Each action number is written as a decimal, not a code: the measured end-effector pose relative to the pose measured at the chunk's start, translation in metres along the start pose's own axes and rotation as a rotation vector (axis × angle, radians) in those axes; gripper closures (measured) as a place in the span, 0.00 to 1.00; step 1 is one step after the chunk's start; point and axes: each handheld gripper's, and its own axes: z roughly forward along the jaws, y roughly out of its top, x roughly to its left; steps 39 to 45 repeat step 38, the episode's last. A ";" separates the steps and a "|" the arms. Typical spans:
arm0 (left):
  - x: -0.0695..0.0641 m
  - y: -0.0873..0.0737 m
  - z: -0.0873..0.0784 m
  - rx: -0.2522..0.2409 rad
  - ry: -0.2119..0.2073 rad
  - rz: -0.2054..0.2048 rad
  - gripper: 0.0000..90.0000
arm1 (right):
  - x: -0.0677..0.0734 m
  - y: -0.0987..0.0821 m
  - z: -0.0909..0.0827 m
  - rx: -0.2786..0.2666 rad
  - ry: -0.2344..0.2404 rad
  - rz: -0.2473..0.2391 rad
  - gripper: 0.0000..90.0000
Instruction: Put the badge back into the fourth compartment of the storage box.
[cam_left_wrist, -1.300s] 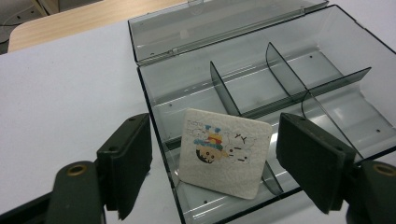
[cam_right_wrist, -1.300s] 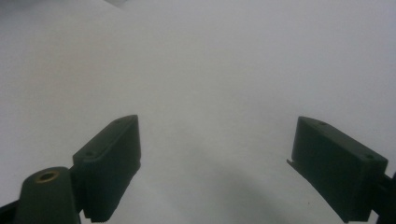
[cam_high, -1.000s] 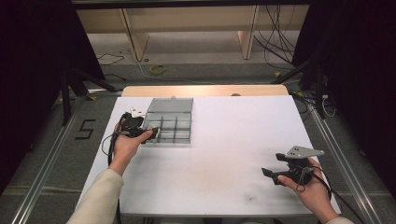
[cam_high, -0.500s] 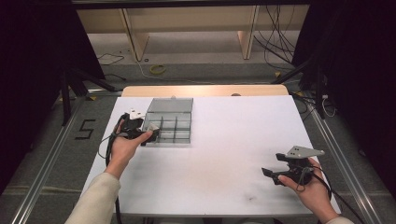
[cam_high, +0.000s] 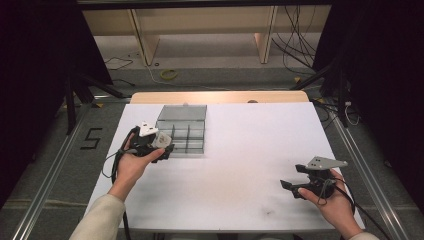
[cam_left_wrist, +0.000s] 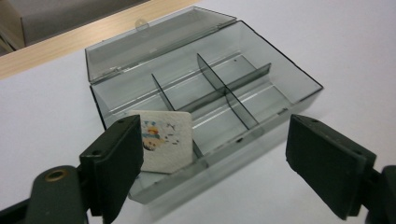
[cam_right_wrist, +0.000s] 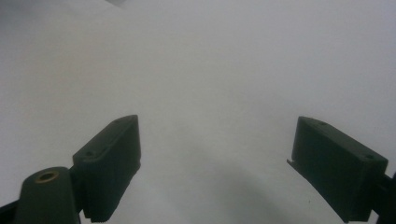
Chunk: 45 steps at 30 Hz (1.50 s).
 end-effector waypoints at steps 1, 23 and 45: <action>-0.002 -0.003 -0.002 -0.004 -0.003 0.000 0.21 | 0.000 0.000 0.000 0.001 0.000 0.001 0.18; -0.048 -0.054 -0.023 0.006 -0.019 0.054 0.21 | 0.000 0.000 0.000 -0.009 0.008 -0.003 0.18; -0.051 -0.068 -0.031 0.033 -0.010 0.063 0.22 | 0.000 -0.001 0.000 -0.010 0.008 -0.003 0.18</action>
